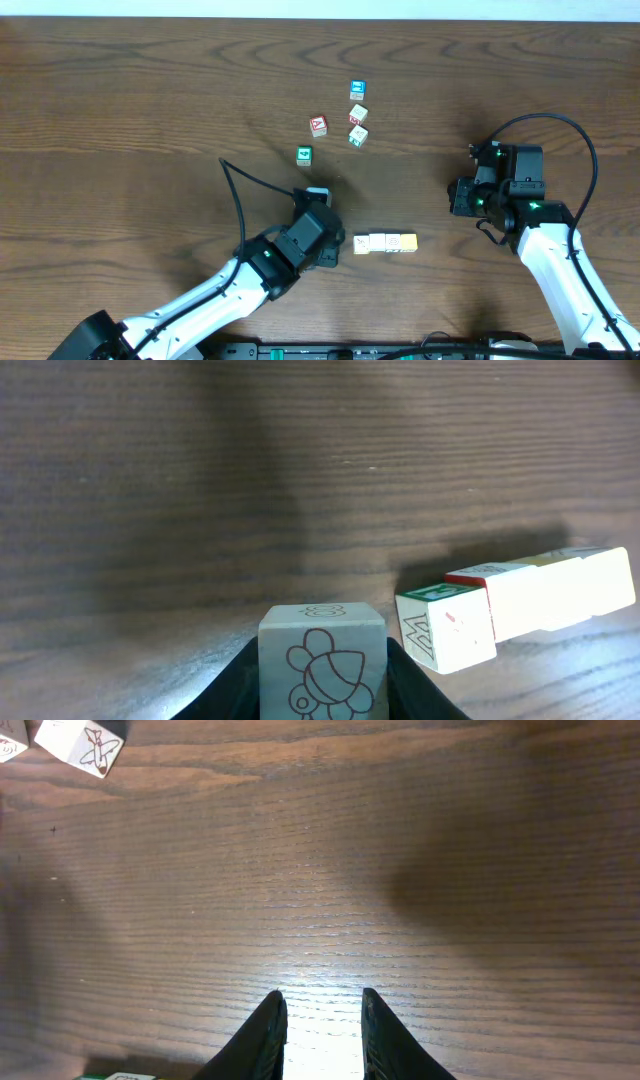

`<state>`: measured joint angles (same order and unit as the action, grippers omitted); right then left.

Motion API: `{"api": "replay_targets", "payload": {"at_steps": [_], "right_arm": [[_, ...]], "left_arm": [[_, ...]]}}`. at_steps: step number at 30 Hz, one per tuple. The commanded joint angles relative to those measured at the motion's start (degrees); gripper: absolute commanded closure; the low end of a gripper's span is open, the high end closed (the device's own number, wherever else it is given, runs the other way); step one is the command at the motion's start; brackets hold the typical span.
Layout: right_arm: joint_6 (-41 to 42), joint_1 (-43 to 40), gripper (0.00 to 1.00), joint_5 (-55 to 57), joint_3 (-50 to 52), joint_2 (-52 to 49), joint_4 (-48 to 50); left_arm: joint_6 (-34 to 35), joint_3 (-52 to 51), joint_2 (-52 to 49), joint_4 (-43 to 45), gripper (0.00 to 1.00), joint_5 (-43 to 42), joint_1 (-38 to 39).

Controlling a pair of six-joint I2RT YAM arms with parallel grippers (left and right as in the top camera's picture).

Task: Lift 5 blocks
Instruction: 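Carry the bee block down to the left end of the row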

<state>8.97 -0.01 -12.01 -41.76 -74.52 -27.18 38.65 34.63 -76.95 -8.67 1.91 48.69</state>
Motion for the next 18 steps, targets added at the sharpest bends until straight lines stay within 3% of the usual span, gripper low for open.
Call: {"api": "replay_targets", "payload": {"at_steps": [1,18], "right_arm": [[0.66,-0.26,0.78,-0.33,0.37,-0.17,0.13],[0.66,-0.26,0.78,-0.33,0.37,-0.17,0.15]], "left_arm": [[5.9,-0.07,-1.11,0.04,0.92,5.11,1.22],[8.61,-0.07,-8.83,6.82,0.92,4.63,5.05]]}}
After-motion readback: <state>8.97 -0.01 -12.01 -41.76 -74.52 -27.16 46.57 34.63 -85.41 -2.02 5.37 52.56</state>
